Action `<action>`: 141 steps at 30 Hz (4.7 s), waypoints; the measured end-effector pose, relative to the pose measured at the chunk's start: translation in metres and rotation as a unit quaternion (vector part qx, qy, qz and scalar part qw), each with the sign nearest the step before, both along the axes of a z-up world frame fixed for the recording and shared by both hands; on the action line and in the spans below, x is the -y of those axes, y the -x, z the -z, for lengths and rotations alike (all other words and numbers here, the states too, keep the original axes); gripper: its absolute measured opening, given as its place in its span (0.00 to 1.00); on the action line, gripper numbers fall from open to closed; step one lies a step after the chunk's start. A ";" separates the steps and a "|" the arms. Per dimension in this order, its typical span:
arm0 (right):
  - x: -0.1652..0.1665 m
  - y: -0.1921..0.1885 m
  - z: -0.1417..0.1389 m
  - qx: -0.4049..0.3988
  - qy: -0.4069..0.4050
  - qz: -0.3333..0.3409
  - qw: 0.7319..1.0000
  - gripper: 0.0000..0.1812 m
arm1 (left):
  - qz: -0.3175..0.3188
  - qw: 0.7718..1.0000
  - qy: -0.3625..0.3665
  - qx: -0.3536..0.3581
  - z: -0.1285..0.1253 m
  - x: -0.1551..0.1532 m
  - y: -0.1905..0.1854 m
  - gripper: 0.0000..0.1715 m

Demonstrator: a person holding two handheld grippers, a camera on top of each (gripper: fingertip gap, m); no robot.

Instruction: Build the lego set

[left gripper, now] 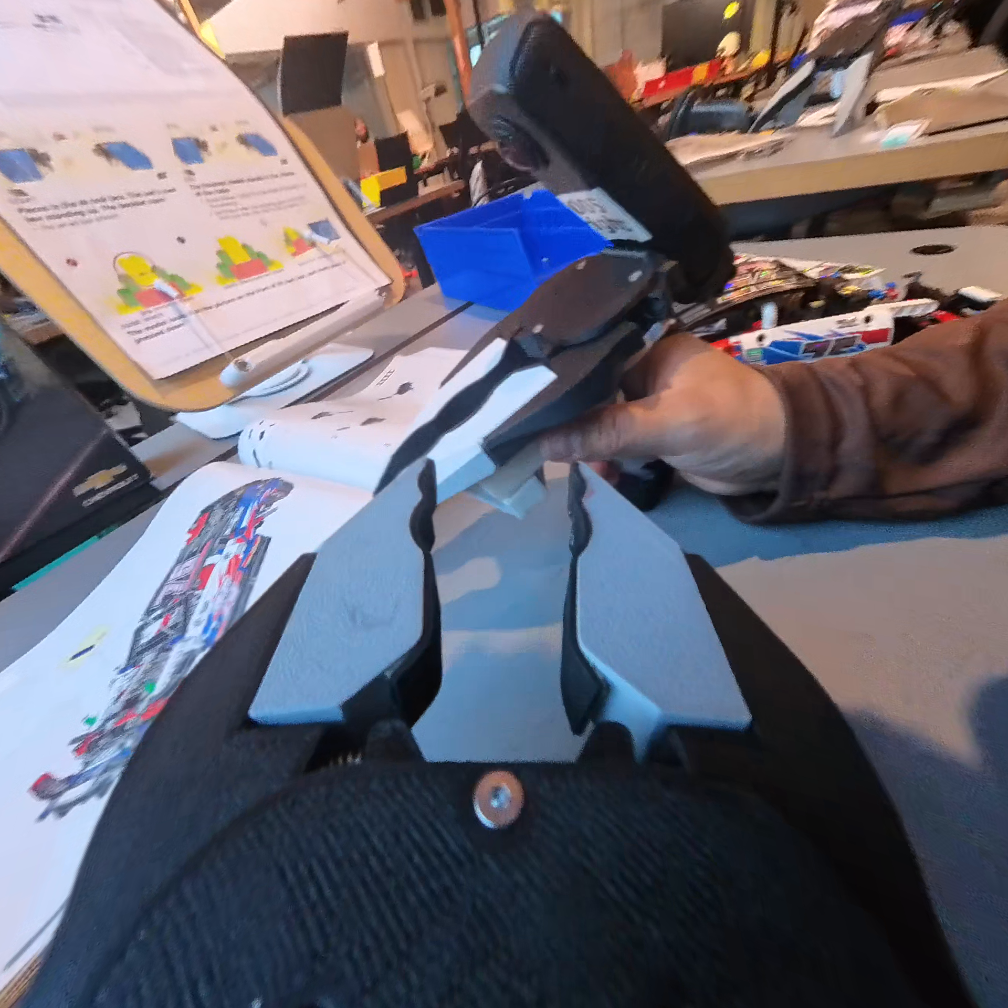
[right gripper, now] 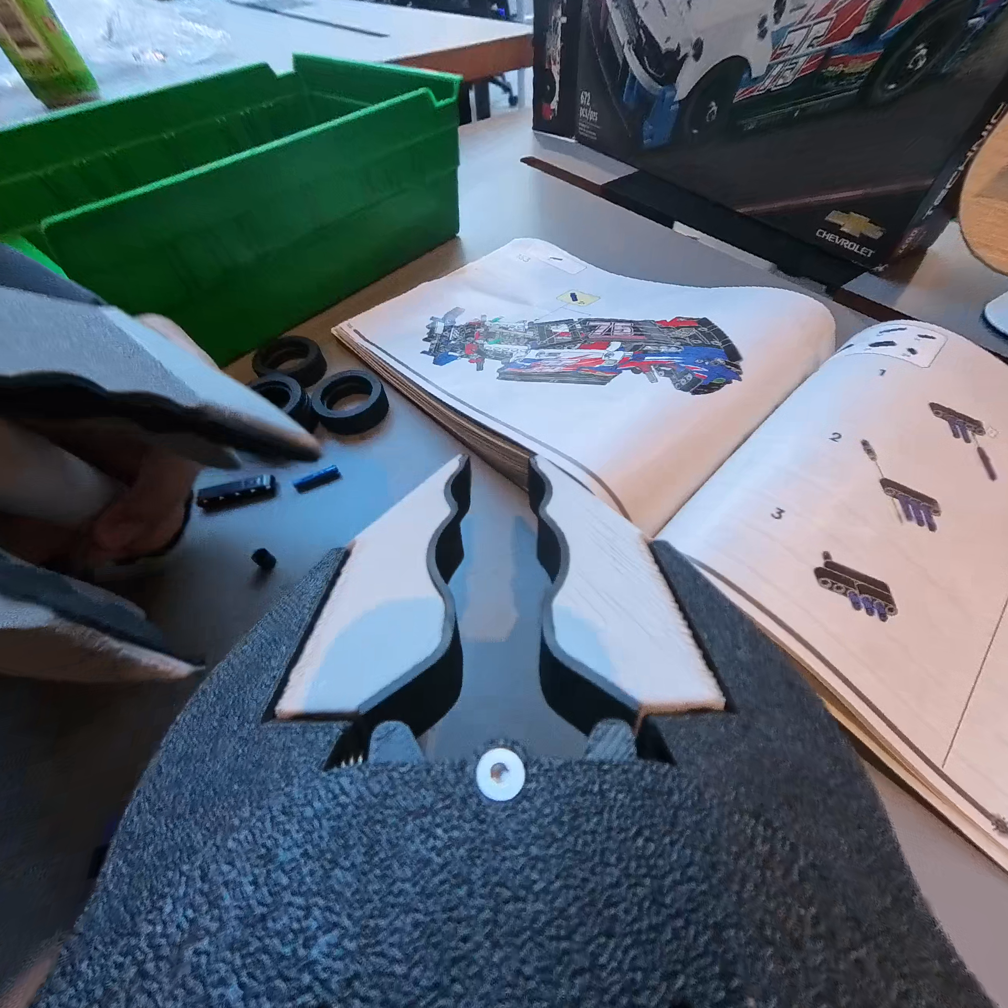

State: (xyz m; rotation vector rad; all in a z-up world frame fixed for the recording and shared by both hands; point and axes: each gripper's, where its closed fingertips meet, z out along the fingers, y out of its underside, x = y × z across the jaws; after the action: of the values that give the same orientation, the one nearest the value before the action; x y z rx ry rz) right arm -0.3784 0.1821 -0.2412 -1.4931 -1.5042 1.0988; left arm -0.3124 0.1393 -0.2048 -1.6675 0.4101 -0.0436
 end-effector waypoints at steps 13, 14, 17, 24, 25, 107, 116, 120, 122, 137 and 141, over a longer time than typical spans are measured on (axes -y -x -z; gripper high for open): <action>0.005 0.004 0.002 0.012 -0.031 -0.007 0.999 0.20 | -0.119 0.977 0.153 -0.089 0.010 0.067 0.079 0.16; 0.004 0.003 0.000 0.010 -0.033 -0.007 0.999 0.19 | -0.119 0.974 0.178 -0.077 0.015 0.078 0.082 0.17; 0.005 0.000 -0.006 -0.001 -0.026 -0.013 1.000 0.15 | -0.097 0.962 0.245 -0.069 0.032 0.105 0.076 0.11; 0.009 -0.006 -0.013 -0.025 0.006 -0.036 0.999 0.07 | -0.118 0.938 0.316 -0.081 0.068 0.125 0.069 0.06; 0.009 -0.007 -0.014 -0.030 0.005 -0.037 0.999 0.06 | -0.117 0.929 0.341 -0.085 0.076 0.132 0.067 0.05; 0.117 -0.134 -0.041 -0.058 -0.287 -0.048 0.955 0.04 | 0.205 0.728 0.221 0.616 -0.008 0.067 -0.078 0.03; 0.105 -0.141 -0.026 -0.016 -0.208 -0.051 0.977 0.04 | 0.200 0.836 0.265 0.436 0.000 0.067 -0.063 0.14; 0.105 -0.149 0.018 0.080 -0.080 -0.086 0.990 0.04 | 0.155 0.943 0.287 0.065 0.042 0.072 -0.038 0.17; 0.113 -0.150 0.032 0.115 -0.032 -0.105 0.987 0.04 | 0.203 0.924 0.320 -0.043 0.065 0.082 -0.051 0.17; 0.118 -0.150 0.060 0.192 -0.042 -0.126 0.972 0.04 | 0.287 0.885 0.266 -0.253 0.084 0.072 -0.069 0.13; 0.117 -0.150 0.060 0.193 -0.037 -0.131 0.972 0.04 | 0.273 0.880 0.274 -0.276 0.092 0.070 -0.068 0.15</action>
State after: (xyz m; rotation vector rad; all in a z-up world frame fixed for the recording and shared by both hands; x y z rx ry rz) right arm -0.2282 0.0647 -0.3014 -1.5496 -2.0350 0.9189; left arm -0.2440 0.0688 -0.2971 -2.0563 1.4071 -0.1104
